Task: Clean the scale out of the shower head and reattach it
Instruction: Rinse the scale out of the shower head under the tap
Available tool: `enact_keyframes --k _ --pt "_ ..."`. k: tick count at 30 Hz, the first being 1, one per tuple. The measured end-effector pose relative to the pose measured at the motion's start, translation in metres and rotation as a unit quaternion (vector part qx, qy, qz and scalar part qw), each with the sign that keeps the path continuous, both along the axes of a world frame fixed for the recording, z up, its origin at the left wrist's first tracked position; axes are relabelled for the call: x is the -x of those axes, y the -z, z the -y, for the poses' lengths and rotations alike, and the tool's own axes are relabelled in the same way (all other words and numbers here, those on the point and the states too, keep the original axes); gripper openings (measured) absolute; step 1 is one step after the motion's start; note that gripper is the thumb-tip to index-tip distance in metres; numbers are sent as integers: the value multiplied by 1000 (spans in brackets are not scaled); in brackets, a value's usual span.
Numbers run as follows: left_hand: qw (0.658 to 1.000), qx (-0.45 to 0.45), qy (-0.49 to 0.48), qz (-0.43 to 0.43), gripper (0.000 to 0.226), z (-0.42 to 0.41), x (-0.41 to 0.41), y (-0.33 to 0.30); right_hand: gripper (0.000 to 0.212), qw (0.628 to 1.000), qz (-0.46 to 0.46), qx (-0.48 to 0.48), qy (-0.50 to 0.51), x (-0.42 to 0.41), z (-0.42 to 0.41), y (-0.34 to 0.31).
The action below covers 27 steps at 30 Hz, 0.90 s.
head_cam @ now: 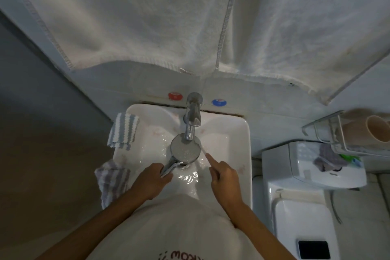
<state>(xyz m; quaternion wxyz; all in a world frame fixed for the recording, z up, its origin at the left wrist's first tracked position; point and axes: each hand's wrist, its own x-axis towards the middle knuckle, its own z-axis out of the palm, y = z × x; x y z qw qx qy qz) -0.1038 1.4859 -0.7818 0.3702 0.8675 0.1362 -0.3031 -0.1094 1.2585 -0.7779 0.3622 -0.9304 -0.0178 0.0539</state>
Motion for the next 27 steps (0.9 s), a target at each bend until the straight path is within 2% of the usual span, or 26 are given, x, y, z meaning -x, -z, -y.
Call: enact_keyframes --k 2,6,10,14,17,21,25,27 --pt "1000 2 -2 -4 30 0 1 1 53 1000 1 -3 -31 1 -3 -2" --pt "1000 -2 16 3 29 1 0 1 53 1000 -2 14 21 -4 -2 0" --pt "999 -21 20 12 31 0 2 3 53 998 1 -3 -57 0 -9 -3" --pt "999 -21 33 20 32 1 2 3 53 1000 0 9 13 -7 -6 -1" --pt "999 -23 30 25 31 0 2 3 51 999 -2 -7 -52 -3 -10 -4" --pt "999 -24 31 30 30 0 2 3 53 1000 -2 15 24 -6 -6 -1" --pt "999 -28 22 37 32 -1 3 4 54 999 -5 -10 -31 0 -8 -4" --pt "999 -30 17 40 33 -1 3 3 54 1000 -3 -10 -10 0 -6 -4"
